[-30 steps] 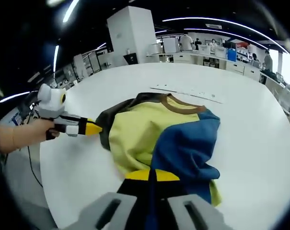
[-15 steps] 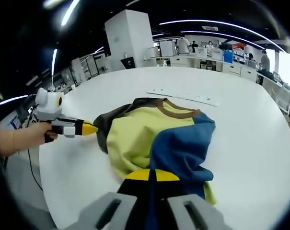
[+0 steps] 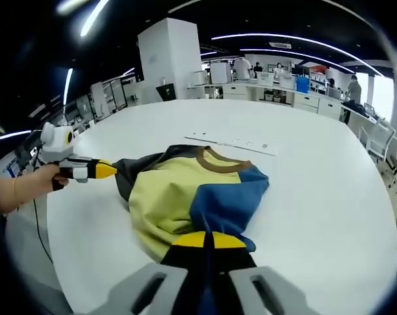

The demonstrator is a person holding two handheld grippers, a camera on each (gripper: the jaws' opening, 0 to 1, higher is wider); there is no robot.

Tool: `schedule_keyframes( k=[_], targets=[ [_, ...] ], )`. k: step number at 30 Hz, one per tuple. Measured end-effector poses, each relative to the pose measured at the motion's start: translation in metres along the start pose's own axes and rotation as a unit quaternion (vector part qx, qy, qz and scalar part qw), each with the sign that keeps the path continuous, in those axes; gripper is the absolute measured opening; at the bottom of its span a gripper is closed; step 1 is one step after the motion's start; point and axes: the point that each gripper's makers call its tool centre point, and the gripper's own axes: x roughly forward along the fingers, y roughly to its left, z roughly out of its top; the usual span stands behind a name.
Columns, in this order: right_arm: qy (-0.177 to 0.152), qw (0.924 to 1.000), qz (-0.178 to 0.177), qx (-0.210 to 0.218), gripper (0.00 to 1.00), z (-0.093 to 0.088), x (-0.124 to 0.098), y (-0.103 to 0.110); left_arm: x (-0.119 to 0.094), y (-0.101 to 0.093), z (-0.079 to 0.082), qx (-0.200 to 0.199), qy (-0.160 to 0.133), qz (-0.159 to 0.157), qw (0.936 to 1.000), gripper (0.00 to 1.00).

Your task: Fold the garment on the visible template until the final outline fits inside the template.

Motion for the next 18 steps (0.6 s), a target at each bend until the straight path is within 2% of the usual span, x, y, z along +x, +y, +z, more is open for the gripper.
schedule_keyframes(
  k=[2,8,11,13,18],
  targets=[
    [-0.003,0.9999,-0.016,0.001,0.00,0.003,-0.002,-0.010,-0.004,0.007,0.003,0.014,0.000,0.007,0.9999,0.00],
    [-0.004,0.9987,-0.050,0.006,0.00,0.010,-0.007,-0.041,-0.010,0.008,0.015,0.021,-0.008,0.011,0.9997,0.00],
    [-0.004,0.9982,-0.059,0.008,0.00,0.012,-0.014,-0.048,-0.014,0.013,0.018,0.035,-0.007,0.013,0.9993,0.00],
    [0.000,0.9977,-0.067,0.002,0.00,0.012,-0.020,-0.052,-0.015,0.015,0.019,0.044,-0.003,0.014,0.9989,0.00],
    [0.013,0.9964,-0.083,-0.016,0.00,0.012,-0.018,-0.074,-0.020,0.025,0.023,0.057,0.003,0.018,0.9982,0.00]
  ],
)
